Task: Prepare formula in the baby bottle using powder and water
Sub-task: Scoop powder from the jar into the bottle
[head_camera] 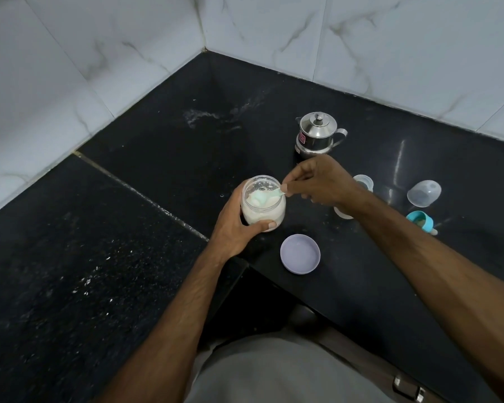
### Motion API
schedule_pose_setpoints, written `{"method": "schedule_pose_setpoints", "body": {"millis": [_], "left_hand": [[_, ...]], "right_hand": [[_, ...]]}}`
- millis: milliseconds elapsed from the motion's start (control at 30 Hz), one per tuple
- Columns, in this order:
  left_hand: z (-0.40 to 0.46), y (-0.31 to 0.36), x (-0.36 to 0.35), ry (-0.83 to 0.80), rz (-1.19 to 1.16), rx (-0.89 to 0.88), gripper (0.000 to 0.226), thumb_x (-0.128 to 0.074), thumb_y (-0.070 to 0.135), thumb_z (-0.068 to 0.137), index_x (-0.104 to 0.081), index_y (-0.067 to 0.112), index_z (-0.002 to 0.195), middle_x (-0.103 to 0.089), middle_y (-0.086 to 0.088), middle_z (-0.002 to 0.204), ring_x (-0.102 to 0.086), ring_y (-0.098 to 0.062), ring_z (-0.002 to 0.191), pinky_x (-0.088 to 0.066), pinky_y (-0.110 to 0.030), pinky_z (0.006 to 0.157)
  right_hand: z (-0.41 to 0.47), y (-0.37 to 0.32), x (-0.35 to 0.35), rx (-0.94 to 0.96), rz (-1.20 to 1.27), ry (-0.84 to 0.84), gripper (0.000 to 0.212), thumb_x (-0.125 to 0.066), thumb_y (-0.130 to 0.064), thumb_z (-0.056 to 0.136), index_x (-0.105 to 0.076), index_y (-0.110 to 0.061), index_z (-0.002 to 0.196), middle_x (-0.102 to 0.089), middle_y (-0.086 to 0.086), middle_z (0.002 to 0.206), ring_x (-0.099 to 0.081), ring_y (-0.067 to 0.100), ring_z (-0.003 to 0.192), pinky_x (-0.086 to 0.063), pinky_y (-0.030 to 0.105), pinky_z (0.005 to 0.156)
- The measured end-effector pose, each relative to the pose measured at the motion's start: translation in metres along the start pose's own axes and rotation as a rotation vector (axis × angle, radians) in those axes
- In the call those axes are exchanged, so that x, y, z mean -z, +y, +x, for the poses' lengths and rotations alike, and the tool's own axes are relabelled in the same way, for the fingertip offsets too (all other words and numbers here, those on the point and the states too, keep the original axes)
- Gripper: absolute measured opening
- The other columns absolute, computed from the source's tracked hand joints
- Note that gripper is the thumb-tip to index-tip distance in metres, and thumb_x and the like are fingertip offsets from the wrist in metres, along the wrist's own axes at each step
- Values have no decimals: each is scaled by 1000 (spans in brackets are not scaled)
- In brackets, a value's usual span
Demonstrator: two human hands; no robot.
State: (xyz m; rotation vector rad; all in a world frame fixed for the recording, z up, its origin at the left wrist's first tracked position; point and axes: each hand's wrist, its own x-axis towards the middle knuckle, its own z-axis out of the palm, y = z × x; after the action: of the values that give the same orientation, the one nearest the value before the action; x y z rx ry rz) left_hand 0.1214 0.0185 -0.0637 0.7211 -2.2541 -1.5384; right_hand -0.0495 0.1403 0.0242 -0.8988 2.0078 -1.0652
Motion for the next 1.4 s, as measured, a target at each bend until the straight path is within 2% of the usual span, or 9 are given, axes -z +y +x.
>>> {"method": "schedule_pose_setpoints", "body": {"millis": [233,400,567,733,800,967,1100,1233,1400], "left_hand": [[2,6,4,-37,11,37,98,-88,37,61,-36,31,144,-48,21,138,-45,-1,129,-40,-39,110],[3,15,4,9,31,62,110,-83,54,56,-26,35,148,-40,16,146,-39,-2,134,-33,-35,114],[9,34,7,30,90,-3,104,-84,51,61,-28,35,147,-35,15,151,-37,-5,136,-35,-40,114],[20,59,9,41,174,-91,94,-83,40,71,-30,31,148,-35,12,152,-31,-3,138,-28,-22,107],[24,70,4,41,207,-125,93,-82,40,72,-30,30,148,-36,11,151,-31,-2,137,-27,-21,106],[35,89,-20,2,287,-195,92,-81,42,73,-29,26,148,-37,8,151,-33,-5,137,-29,-25,110],[39,99,-48,-35,263,-247,91,-81,42,73,-30,25,148,-39,7,150,-35,-4,136,-23,-4,102],[42,105,-80,-89,221,-256,91,-81,41,74,-30,24,148,-40,4,150,-37,-8,136,-32,-25,110],[46,90,-121,-102,93,-128,91,-83,37,72,-32,24,145,-47,2,142,-45,-8,128,-38,-35,109]], "right_hand": [[-3,1,8,-45,46,66,5,-74,-13,82,-75,-8,85,-73,-5,69,-51,4,54,-42,17,48],[-10,-1,20,-23,77,122,1,-74,-10,82,-75,-10,82,-74,6,77,-52,6,55,-43,20,52],[-19,0,41,12,124,184,4,-74,-10,83,-75,-8,86,-74,8,78,-53,7,56,-42,15,48],[-29,6,62,22,157,255,7,-75,-13,82,-75,-7,86,-74,12,79,-54,11,57,-42,19,48],[-35,11,70,17,169,285,5,-76,-14,82,-75,-10,83,-74,11,78,-56,13,61,-44,23,51],[-51,21,86,8,188,362,11,-76,-16,82,-74,-7,88,-73,6,74,-55,4,55,-45,15,51],[-65,30,101,-8,200,417,11,-76,-16,82,-75,-6,88,-73,7,77,-50,6,56,-43,16,50],[-77,41,112,-40,203,463,8,-75,-15,82,-76,-8,87,-73,7,77,-50,5,56,-44,16,50],[-85,56,119,-90,195,509,8,-76,-15,82,-76,-9,86,-73,4,76,-51,4,54,-45,20,52]]}}
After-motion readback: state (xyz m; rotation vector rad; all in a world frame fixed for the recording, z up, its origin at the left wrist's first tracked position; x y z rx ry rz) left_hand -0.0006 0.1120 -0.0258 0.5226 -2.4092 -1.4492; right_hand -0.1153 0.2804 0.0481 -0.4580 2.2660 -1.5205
